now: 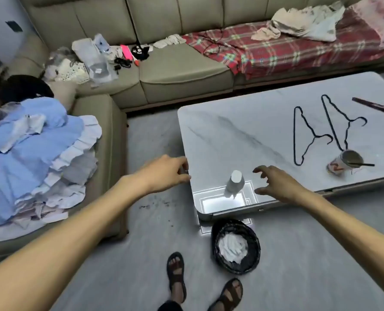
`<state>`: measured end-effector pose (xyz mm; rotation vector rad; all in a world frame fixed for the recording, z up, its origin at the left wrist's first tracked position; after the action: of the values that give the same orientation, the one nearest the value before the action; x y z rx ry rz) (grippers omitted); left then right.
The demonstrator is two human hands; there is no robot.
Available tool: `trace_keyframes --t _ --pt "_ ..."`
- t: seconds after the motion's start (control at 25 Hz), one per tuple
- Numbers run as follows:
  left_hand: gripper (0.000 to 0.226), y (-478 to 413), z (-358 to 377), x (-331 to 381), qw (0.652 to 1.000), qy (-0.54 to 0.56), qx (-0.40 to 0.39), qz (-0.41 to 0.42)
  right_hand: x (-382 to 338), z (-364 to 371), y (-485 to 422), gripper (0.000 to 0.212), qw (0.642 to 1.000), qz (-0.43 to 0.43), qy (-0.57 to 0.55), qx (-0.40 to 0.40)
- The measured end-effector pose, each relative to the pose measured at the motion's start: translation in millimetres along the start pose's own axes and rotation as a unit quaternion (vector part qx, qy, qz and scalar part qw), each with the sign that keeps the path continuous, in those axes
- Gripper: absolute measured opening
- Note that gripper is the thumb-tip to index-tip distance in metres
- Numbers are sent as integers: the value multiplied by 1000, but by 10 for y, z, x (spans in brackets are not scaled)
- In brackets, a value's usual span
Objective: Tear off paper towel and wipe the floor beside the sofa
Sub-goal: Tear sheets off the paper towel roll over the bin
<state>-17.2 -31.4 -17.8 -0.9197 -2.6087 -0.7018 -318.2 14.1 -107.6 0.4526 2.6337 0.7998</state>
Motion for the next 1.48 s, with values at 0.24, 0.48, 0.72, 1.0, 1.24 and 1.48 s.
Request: trace_keyframes --t 0.24,0.48,0.72,1.0,1.24,1.48 --pt "23 -1348 1357 -787 988 156 2 -9 95 934 -1471 90 998 22 7 55" --pt "29 -1964 2267 -1246 969 248 -4 -12 52 1565 -2243 55 995 13 81 65" --pt "60 -2066 2179 -1151 965 256 6 52 -211 1301 -2086 49 995 38 -95 2" --pt "45 -1919 1969 -1335 884 465 36 -41 -517 1537 -1728 54 837 80 -520 -150" --pt "46 -1819 2241 -1608 667 739 4 -96 -576 1968 -1604 21 728 130 -654 -159" --pt "59 -1866 2221 -1695 623 769 64 -131 -701 1615 -1616 15 702 92 -698 -105"
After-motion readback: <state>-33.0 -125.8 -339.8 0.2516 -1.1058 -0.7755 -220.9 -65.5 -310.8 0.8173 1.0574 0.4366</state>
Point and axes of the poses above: each hand's wrist, its own y-axis away from the middle knuckle, its own z-axis out of the palm, x = y × z, the point moved 4 cm from there along -y, towards the middle knuckle, and after that the axes turned 15 degrees about z, right-handed, at the moved point
